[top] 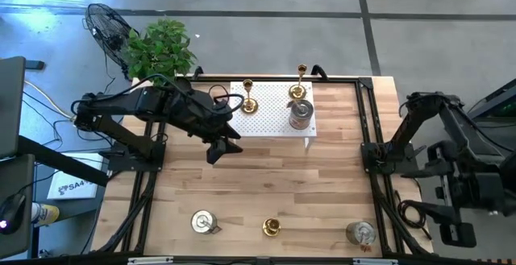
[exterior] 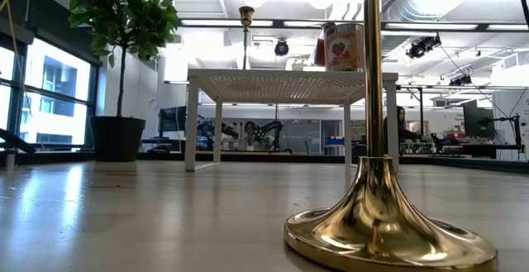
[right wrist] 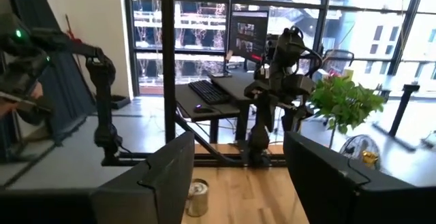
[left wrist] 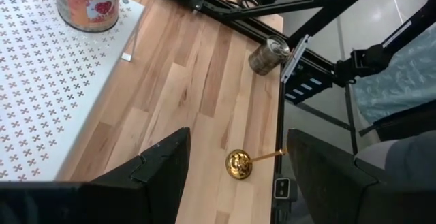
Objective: Pick & Place candle stick holders
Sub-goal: Align the right silver scented candle with the other silver scented candle on the shelf
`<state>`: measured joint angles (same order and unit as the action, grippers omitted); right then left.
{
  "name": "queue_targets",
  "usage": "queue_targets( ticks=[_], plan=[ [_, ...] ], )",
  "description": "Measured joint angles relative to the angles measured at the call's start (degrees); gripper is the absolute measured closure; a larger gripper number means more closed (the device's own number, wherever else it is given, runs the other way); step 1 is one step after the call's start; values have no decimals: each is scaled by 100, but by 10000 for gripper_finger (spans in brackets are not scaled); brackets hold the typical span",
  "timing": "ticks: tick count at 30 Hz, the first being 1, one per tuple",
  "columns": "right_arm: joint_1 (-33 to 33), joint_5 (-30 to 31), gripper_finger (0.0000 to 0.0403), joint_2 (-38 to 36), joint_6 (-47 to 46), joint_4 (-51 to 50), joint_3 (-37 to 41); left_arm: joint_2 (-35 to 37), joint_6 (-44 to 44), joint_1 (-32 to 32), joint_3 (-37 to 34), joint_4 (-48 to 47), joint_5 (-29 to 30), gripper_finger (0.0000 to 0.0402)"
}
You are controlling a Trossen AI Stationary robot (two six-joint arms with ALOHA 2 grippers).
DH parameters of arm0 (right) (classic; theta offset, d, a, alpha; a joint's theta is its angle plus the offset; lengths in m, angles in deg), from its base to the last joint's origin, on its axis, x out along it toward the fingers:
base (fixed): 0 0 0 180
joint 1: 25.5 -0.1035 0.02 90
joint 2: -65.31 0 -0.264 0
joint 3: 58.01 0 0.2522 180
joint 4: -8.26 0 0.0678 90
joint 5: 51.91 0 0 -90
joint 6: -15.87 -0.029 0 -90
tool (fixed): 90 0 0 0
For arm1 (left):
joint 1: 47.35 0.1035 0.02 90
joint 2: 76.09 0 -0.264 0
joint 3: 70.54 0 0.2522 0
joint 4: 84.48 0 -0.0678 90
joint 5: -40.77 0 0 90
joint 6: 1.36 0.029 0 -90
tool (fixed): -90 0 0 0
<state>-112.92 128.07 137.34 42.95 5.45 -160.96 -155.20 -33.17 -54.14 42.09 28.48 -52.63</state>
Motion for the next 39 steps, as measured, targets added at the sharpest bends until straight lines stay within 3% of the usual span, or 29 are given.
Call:
queue_targets(
  ticks=[23, 39],
  plan=[
    [445, 0, 100, 0, -270, -126, 0, 0, -2, 0, 2, -42, 0, 160],
    [610, -42, 88, 0, -433, -300, 0, 2, 0, 0, 2, -46, 13, 160]
  ],
)
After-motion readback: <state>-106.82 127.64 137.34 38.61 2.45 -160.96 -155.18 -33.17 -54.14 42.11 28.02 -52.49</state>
